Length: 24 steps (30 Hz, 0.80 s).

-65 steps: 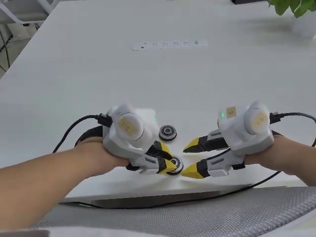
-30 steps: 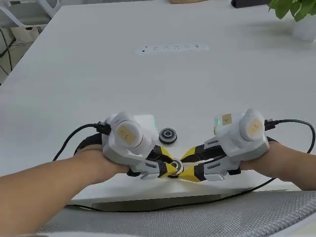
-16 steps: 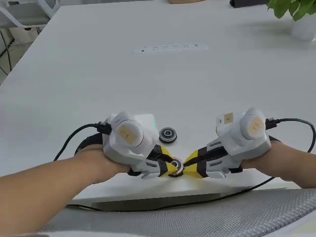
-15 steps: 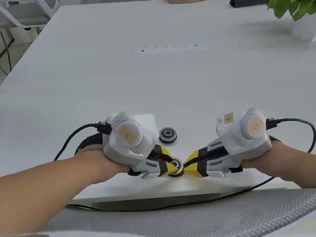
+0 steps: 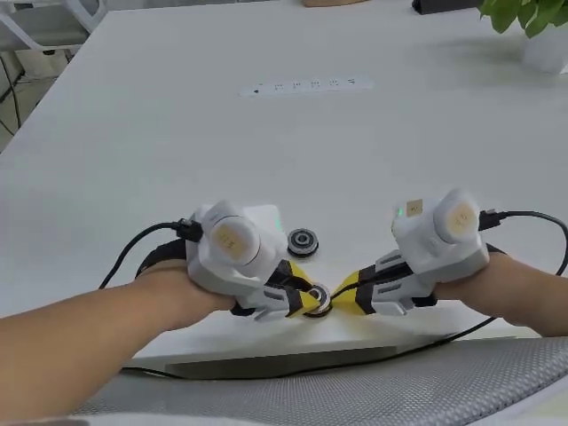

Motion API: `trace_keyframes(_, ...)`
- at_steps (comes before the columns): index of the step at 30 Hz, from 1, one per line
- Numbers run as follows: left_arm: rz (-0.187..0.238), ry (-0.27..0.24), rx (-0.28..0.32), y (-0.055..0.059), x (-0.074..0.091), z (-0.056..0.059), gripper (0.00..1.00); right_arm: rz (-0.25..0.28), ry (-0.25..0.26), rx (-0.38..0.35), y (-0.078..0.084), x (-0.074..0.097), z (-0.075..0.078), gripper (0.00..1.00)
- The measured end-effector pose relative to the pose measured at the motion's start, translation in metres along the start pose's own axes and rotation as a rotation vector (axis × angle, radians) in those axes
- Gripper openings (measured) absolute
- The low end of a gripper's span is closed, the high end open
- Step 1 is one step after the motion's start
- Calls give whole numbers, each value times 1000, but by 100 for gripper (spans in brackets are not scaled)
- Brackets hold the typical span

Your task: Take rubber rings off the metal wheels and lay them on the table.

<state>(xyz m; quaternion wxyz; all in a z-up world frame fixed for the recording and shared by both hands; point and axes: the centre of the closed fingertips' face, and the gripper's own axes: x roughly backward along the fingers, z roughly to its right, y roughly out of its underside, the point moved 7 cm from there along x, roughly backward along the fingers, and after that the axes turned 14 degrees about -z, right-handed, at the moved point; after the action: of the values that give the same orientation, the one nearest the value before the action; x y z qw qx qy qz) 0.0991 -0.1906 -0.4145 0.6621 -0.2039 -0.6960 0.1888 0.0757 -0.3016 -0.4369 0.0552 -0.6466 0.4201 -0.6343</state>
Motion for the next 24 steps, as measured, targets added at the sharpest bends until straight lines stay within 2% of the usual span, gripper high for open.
trace_keyframes(11,1,0,-5,0,0,0,7,34,-31,-82,1,3,1,0)
trace_keyframes(24,-3,-3,-7,0,0,0,7,92,-69,-219,2,2,2,0)
